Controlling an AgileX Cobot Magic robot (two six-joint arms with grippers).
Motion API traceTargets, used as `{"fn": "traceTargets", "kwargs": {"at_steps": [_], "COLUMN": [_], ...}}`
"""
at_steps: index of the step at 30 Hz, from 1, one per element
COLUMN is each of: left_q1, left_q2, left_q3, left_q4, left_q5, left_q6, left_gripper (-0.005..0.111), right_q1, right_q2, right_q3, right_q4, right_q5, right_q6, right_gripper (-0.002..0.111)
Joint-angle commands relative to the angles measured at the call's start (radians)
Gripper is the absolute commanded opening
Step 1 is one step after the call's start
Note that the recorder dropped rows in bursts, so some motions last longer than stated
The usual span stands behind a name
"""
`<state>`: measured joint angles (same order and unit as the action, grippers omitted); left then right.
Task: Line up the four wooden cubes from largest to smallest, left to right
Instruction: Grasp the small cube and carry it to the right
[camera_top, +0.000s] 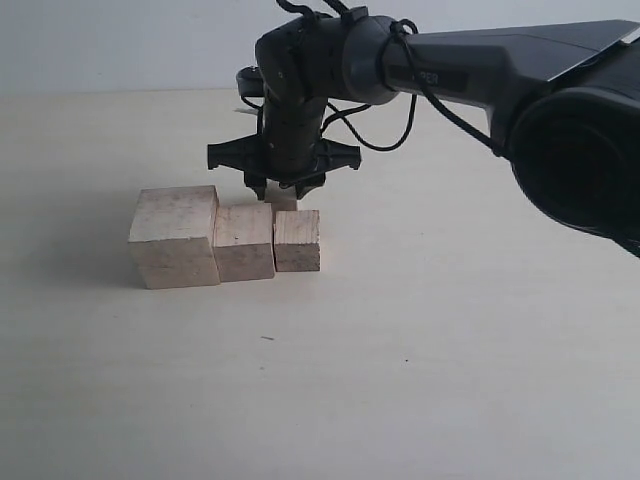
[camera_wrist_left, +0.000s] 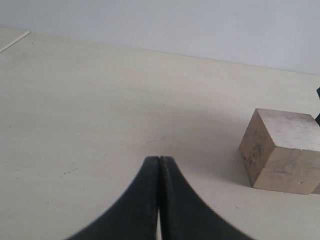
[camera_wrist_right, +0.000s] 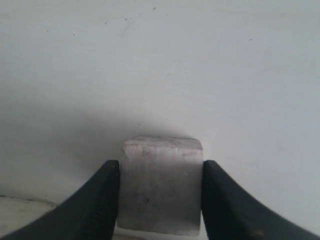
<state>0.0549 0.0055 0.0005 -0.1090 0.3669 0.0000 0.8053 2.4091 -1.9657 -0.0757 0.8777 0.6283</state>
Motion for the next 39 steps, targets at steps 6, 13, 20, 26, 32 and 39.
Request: {"fn": "traceTargets", "kwargs": {"at_steps": [6,13,20,26,32,39], "left_q1": [-0.005,-0.005,-0.005,-0.005,-0.005,-0.005], "left_q2": [-0.006,-0.006,-0.006,-0.006,-0.006,-0.006], "left_q3": [0.000,0.000,0.000,0.000,0.000,0.000], "left_q4": [0.000,0.000,0.000,0.000,0.000,0.000], "left_q5": [-0.006,-0.006,-0.006,-0.006,-0.006,-0.006], "left_q6": [0.000,0.000,0.000,0.000,0.000,0.000], "left_gripper": [0.000,0.000,0.000,0.000,0.000,0.000], "right_q1": [-0.003,-0.003,-0.078,-0.115,-0.209,-0.299], "right_q2": [-0.074,-0.205,-0.312,-0.416,-0.483,-0.487], "right_q3": [-0.007,-0.007,-0.005,0.161,0.487,0.563], "right_q4": [-0.010,-0.013,-0.030,-0.030,0.246,0.345], "right_q5": [-0.012,0.020,0.197,0.222,0.140,0.084], "right_q6": [-0.152,-0.317,-0.401,-0.449,-1.007,-1.631], "right_gripper": [0.000,0.000,0.000,0.000,0.000,0.000]}}
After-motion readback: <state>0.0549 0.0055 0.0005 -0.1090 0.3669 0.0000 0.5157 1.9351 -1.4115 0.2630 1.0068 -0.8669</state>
